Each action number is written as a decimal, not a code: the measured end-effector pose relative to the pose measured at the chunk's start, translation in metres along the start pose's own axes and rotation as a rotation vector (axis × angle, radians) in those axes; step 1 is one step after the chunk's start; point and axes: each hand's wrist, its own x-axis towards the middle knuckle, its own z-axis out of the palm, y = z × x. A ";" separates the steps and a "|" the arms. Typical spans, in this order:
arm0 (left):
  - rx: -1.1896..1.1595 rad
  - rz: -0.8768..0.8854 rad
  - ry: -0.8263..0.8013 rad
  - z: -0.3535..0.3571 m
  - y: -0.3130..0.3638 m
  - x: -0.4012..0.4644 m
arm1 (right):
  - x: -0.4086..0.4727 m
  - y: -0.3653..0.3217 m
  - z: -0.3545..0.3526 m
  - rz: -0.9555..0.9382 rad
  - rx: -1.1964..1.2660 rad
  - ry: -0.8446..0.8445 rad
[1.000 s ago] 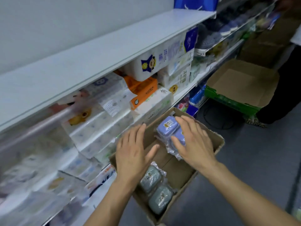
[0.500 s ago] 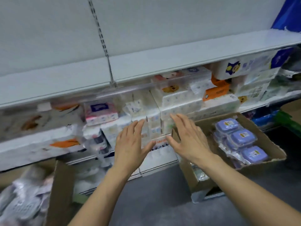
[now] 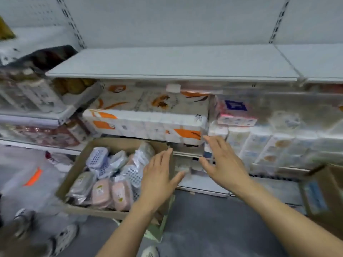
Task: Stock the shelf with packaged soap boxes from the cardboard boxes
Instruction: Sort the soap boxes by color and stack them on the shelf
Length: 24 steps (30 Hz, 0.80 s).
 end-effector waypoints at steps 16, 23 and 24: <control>-0.114 -0.648 -0.314 -0.006 -0.385 0.040 | 0.164 -0.169 0.302 0.025 0.151 -0.560; -0.199 -0.686 -0.184 0.036 -0.461 0.093 | 0.223 -0.188 0.389 -0.107 -0.081 -0.575; -0.176 -0.674 -0.165 0.044 -0.469 0.100 | 0.228 -0.188 0.400 -0.141 -0.144 -0.578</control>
